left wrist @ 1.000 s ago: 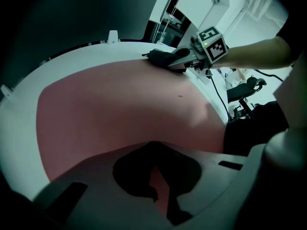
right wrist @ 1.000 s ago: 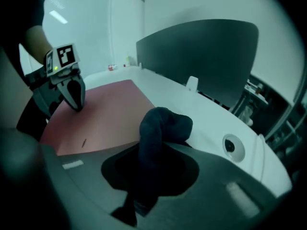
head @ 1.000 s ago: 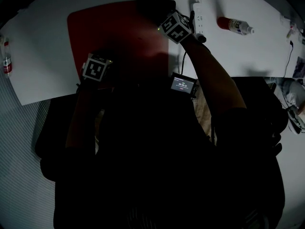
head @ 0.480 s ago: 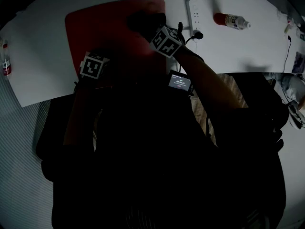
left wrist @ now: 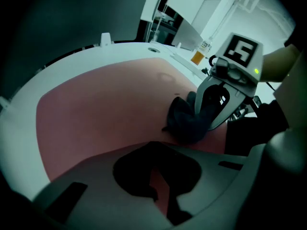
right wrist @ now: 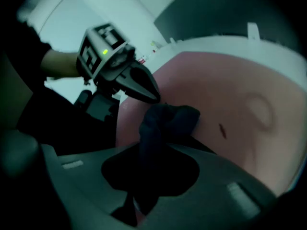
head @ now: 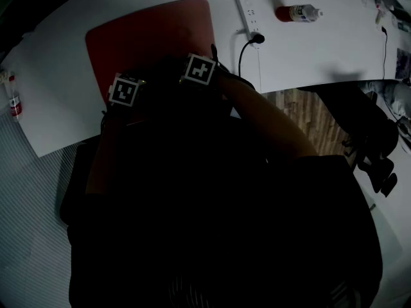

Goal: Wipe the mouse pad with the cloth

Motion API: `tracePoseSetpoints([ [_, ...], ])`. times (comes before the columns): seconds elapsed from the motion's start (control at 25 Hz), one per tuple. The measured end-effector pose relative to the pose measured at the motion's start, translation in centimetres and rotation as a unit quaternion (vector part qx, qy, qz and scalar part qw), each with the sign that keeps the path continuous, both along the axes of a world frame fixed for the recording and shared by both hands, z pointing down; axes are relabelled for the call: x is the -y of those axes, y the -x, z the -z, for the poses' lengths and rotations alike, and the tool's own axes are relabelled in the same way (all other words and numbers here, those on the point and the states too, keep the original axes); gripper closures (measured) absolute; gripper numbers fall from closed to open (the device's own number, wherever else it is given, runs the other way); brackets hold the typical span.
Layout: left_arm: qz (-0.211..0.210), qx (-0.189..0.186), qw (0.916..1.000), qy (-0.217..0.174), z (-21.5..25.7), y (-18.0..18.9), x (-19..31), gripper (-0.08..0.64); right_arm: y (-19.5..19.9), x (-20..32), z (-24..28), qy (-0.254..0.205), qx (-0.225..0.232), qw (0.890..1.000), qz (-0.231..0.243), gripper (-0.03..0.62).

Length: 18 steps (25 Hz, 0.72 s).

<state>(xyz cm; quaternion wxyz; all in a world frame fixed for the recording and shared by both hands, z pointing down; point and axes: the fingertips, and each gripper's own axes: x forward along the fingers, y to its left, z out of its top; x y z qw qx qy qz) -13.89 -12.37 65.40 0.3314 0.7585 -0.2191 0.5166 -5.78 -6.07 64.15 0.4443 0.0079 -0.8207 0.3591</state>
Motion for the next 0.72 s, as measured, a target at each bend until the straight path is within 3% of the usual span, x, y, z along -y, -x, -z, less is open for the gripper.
tracePoseSetpoints([
  [0.04, 0.010, -0.009, 0.9999, -0.004, 0.1, -0.1, 0.2, 0.552, 0.2, 0.3, 0.8, 0.036, 0.014, 0.999, -0.021, 0.528],
  [0.12, 0.036, -0.036, 0.9987, -0.002, 0.2, -0.1, 0.2, 0.552, 0.3, 2.8, 4.1, 0.074, 0.084, 0.989, -0.094, 0.528],
  [0.24, 0.097, -0.129, 0.9867, -0.022, 2.4, -1.1, 1.9, 0.552, -1.5, 6.7, 10.7, 0.068, 0.185, 0.961, -0.194, 0.528],
  [0.32, 0.122, -0.191, 0.9734, -0.035, 5.8, -2.3, 3.2, 0.552, -3.6, 8.2, 15.1, 0.023, 0.207, 0.953, -0.219, 0.528],
  [0.44, 0.121, -0.267, 0.9545, -0.053, 11.6, -4.8, 4.3, 0.552, -6.5, 8.9, 21.0, -0.052, 0.215, 0.942, -0.252, 0.528],
  [0.6, 0.091, -0.358, 0.9224, -0.115, 20.6, -7.8, 5.9, 0.552, -9.0, 9.1, 28.2, -0.135, 0.249, 0.904, -0.322, 0.528],
  [0.72, 0.057, -0.402, 0.8979, -0.169, 27.0, -9.7, 6.7, 0.552, -10.7, 9.0, 32.0, -0.195, 0.256, 0.874, -0.365, 0.531],
])
